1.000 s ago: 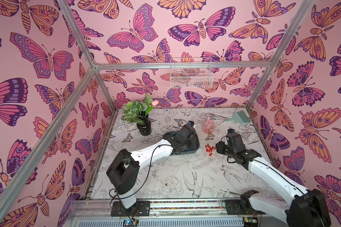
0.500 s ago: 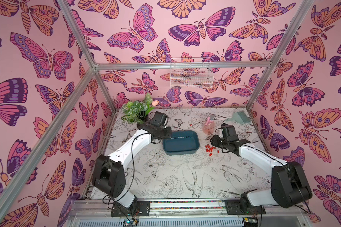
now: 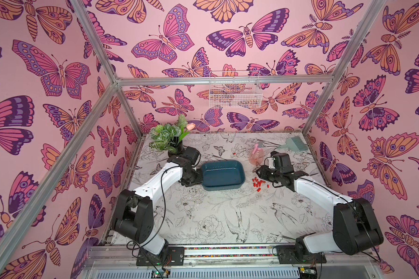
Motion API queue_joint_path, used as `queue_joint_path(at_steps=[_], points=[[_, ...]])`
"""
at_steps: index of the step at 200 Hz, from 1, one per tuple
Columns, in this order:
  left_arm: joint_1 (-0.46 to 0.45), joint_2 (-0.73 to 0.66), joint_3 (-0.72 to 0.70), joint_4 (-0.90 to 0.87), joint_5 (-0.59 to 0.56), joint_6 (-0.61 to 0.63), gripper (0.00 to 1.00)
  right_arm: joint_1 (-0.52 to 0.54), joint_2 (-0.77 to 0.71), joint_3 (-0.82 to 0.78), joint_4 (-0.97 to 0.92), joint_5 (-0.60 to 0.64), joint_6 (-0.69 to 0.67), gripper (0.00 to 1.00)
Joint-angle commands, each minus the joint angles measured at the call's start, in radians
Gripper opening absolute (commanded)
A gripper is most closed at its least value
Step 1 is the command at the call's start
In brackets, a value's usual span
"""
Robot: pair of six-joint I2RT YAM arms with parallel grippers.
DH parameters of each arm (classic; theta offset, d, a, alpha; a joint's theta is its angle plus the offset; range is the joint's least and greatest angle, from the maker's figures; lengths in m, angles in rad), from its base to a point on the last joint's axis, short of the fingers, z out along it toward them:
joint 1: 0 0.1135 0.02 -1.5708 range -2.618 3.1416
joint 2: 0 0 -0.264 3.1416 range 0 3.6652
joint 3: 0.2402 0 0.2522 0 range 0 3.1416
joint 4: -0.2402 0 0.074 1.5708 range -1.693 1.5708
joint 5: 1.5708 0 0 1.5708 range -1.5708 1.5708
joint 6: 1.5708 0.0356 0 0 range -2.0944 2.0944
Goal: Take the screw protection sleeves out of the storage box
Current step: Adjust the storage box at the center of the board.
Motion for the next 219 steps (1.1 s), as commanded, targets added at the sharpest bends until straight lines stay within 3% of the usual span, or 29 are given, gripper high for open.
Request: queue_joint_path(at_steps=[1,98,160,219], points=[[0.006,0.056,0.017,-0.022,-0.006,-0.016,0.43,-0.013,0.003,0.001,0.026,-0.031,-0.018,0.4],[0.006,0.254,0.184,-0.022,-0.034,-0.014,0.42,-0.056,0.002,-0.029,0.068,-0.088,0.005,0.4],[0.008,0.321,0.221,-0.034,-0.052,0.01,0.29,-0.073,0.013,-0.033,0.082,-0.113,0.018,0.4],[0.026,0.387,0.33,-0.098,-0.083,0.045,0.28,-0.08,0.017,-0.036,0.086,-0.121,0.025,0.4]])
